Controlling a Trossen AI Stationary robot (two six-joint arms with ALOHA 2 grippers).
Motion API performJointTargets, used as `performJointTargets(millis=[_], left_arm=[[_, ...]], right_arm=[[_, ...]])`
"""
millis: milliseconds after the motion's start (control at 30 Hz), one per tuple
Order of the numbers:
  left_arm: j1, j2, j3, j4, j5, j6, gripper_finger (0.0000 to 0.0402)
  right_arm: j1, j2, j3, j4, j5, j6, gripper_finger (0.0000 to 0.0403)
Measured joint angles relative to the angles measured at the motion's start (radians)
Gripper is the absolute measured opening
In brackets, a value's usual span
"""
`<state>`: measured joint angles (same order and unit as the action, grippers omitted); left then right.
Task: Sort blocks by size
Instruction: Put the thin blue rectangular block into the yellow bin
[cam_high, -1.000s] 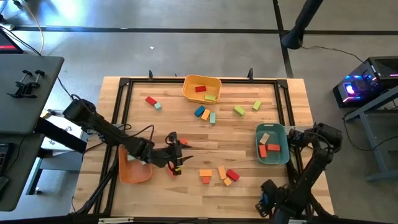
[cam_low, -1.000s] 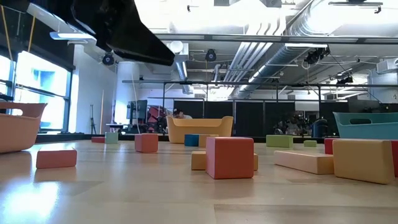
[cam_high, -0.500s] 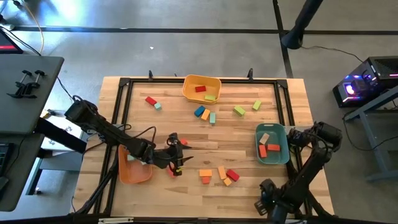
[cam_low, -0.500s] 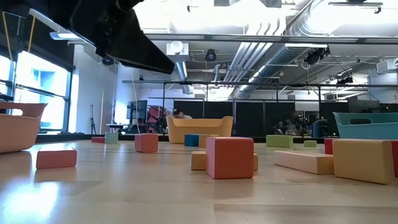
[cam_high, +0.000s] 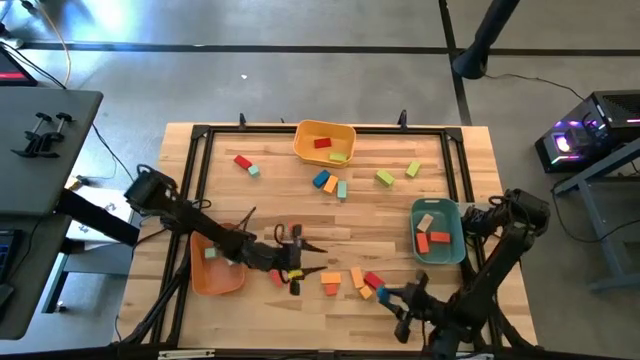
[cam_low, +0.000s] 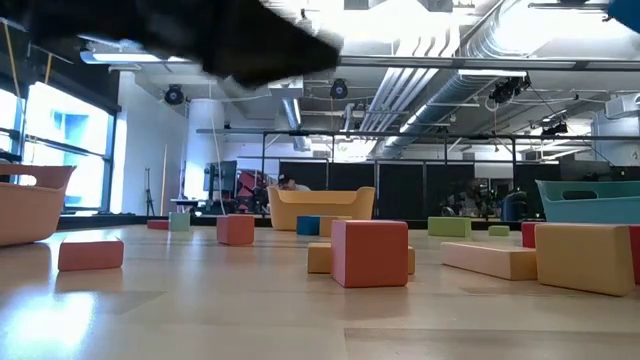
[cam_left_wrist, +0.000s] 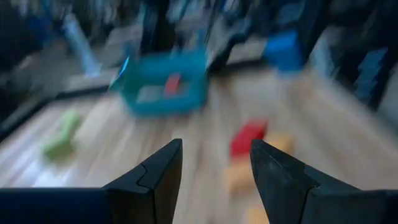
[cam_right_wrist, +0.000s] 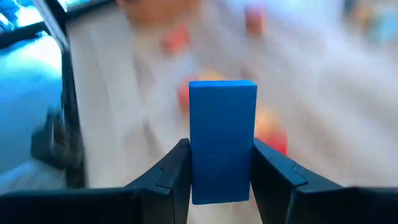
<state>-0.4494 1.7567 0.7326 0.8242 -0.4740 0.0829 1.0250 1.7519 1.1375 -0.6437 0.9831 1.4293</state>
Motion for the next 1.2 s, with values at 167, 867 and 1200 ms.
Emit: performJointTargets(millis=[167, 867, 1200], left_arm=[[0.039, 0.063, 0.007, 0.325, 0.249, 0.018, 0.0174], [0.046, -0.143, 0.182, -0.154, 0.029, 0.258, 0.0234], [0.042, -0.306, 0.182, -0.528, -0.046, 0.163, 0.0234]], right_arm=[[-0.045, -0.004, -0.011, 0.123, 0.231, -0.311, 0.0125], [-0.303, -0.148, -0.028, 0.360, -0.126, -1.124, 0.0125], [-0.507, -0.304, -0.420, 0.945, -0.378, -1.233, 0.0125]])
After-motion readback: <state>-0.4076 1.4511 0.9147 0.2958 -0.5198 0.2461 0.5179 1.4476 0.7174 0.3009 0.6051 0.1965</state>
